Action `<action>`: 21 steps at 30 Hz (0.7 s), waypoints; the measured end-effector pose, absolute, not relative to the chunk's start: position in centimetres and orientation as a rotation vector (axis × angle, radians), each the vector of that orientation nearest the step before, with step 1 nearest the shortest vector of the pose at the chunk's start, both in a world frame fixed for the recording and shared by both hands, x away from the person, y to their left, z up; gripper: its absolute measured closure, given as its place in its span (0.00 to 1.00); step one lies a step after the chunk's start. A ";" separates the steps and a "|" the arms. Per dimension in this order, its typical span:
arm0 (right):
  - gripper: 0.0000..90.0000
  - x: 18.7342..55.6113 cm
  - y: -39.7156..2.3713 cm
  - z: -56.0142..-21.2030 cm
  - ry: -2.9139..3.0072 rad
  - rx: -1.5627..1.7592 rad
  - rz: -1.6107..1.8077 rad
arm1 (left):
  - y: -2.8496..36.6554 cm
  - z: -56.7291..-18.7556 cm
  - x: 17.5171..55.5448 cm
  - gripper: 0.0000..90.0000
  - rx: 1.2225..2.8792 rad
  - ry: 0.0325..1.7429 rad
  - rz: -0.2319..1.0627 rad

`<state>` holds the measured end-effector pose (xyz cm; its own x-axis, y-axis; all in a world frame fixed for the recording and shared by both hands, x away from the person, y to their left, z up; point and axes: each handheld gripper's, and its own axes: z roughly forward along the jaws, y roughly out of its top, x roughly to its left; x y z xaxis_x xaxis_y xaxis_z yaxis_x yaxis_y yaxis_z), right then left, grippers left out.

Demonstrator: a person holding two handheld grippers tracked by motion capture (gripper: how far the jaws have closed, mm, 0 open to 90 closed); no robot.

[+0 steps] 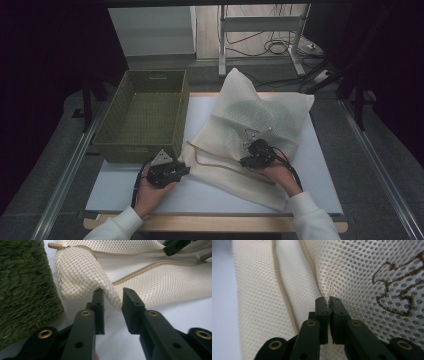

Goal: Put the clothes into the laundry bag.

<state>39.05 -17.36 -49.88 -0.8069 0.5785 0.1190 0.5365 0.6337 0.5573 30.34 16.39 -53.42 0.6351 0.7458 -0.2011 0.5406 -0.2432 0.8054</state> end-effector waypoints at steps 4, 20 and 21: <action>0.77 38.9 -17.3 -50.6 2.773 0.915 0.891 | 16.5 -53.4 30.3 0.68 1.924 1.021 0.273; 0.52 37.3 -18.1 -48.2 2.616 0.801 1.155 | 16.5 -53.3 30.0 0.56 1.935 1.010 0.269; 0.51 37.2 -18.2 -48.0 2.600 0.794 1.170 | 16.6 -53.2 30.0 0.55 1.934 1.011 0.265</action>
